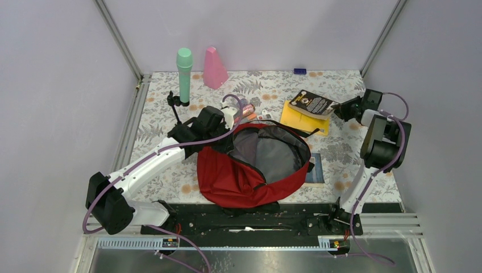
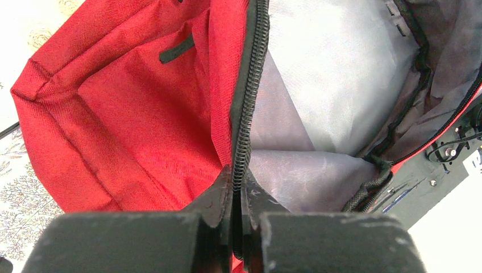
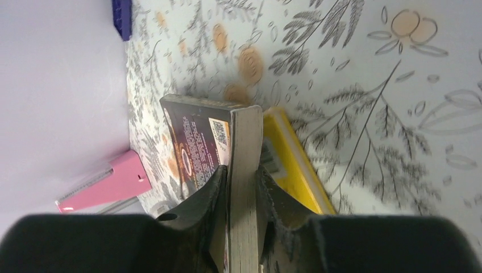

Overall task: Pack the student bag
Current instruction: Pick up the book from the center of the board.

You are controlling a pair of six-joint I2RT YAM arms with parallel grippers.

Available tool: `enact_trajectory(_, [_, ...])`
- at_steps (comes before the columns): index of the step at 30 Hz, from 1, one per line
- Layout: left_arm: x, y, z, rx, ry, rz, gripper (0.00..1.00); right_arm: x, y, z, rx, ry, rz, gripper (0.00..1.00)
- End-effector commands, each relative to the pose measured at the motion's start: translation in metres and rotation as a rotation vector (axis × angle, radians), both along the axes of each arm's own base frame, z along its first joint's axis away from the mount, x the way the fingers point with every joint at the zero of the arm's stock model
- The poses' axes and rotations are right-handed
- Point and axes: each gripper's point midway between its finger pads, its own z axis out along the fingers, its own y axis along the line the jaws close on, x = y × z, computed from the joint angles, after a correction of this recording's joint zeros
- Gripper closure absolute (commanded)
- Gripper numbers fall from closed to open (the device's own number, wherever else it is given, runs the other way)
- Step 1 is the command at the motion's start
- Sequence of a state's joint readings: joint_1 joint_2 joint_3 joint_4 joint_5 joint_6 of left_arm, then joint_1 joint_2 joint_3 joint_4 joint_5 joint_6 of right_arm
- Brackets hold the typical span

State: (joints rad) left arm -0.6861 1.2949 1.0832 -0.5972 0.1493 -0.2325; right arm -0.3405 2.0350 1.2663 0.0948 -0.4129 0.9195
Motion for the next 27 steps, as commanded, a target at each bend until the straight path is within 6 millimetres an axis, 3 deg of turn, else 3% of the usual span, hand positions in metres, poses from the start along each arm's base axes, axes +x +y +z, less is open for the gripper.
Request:
enact_trajectory(1, [0.005, 0.003, 0.020, -0.023, -0.065, 0.005, 1.00, -0.006, 0.001, 0.075, -0.159, -0.177, 0.059, 1.00])
enact_trajectory(8, [0.006, 0.004, 0.021, -0.020, -0.070, 0.008, 1.00, -0.044, 0.011, 0.139, -0.299, -0.308, 0.117, 1.00])
enact_trajectory(16, [0.009, 0.006, 0.019, -0.006, -0.075, 0.020, 1.00, -0.093, 0.033, 0.187, -0.345, -0.423, 0.145, 1.00])
enact_trajectory(21, [0.009, 0.008, 0.019, 0.000, -0.078, 0.025, 1.00, -0.122, 0.048, 0.213, -0.358, -0.480, 0.175, 1.00])
enact_trajectory(27, [0.012, 0.011, 0.028, -0.007, -0.106, 0.043, 1.00, -0.167, 0.075, 0.213, -0.323, -0.429, 0.265, 1.00])
